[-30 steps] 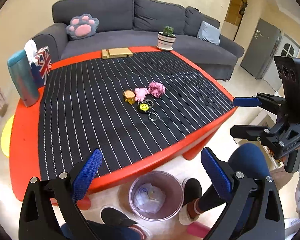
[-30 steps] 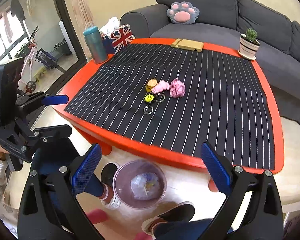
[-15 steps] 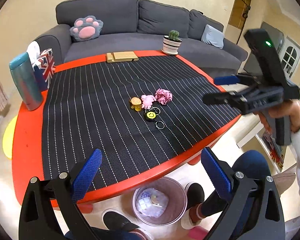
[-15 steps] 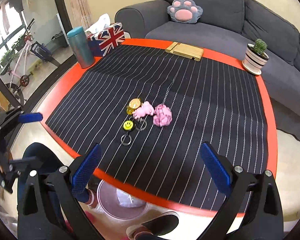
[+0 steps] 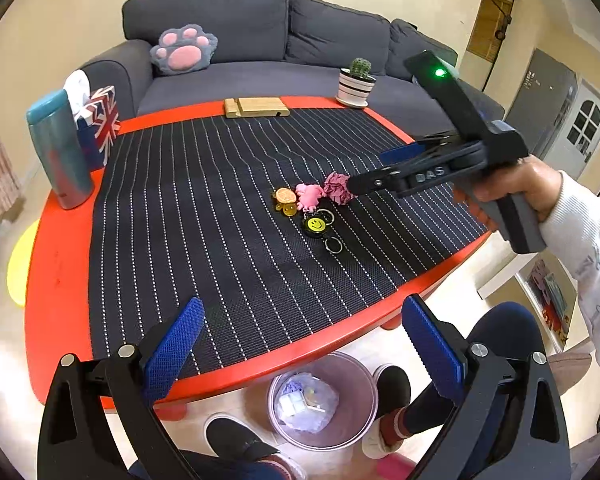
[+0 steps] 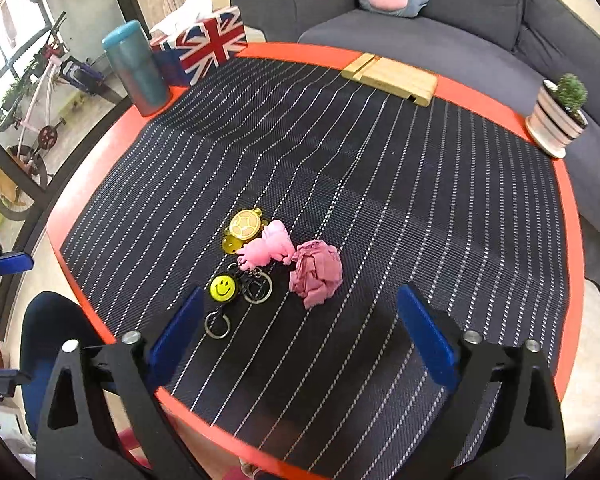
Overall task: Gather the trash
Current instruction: 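Reach to the table and grasp the crumpled pink paper with the right tool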
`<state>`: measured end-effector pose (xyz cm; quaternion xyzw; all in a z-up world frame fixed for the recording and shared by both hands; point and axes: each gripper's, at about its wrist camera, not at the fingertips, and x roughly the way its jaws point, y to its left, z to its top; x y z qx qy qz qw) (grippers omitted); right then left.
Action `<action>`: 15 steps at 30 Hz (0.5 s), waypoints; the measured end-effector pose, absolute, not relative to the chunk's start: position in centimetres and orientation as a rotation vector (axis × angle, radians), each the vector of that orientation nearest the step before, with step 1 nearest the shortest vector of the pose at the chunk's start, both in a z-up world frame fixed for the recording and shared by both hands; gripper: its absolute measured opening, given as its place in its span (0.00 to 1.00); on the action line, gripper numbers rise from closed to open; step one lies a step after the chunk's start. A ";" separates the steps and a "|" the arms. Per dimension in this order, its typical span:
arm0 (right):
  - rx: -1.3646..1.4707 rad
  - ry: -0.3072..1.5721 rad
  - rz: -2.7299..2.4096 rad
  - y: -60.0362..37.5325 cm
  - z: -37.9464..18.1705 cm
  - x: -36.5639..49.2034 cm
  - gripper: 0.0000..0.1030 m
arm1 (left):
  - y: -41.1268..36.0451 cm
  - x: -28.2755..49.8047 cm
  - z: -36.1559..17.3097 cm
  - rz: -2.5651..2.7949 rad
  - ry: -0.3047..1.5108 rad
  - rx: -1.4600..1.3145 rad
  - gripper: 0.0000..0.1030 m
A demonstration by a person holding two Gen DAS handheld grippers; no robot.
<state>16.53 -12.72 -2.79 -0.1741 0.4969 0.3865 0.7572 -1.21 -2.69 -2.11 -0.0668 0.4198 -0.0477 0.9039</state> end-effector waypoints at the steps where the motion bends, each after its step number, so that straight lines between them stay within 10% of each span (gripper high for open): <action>1: -0.386 1.091 0.840 -12.4 -3.3 16.8 0.81 | -2.6 -1.2 -2.2 -0.099 0.870 -0.140 0.93; 15: -0.412 1.137 0.824 -11.5 -5.7 18.0 0.27 | -2.6 -1.2 -2.9 -0.108 0.882 -0.152 0.93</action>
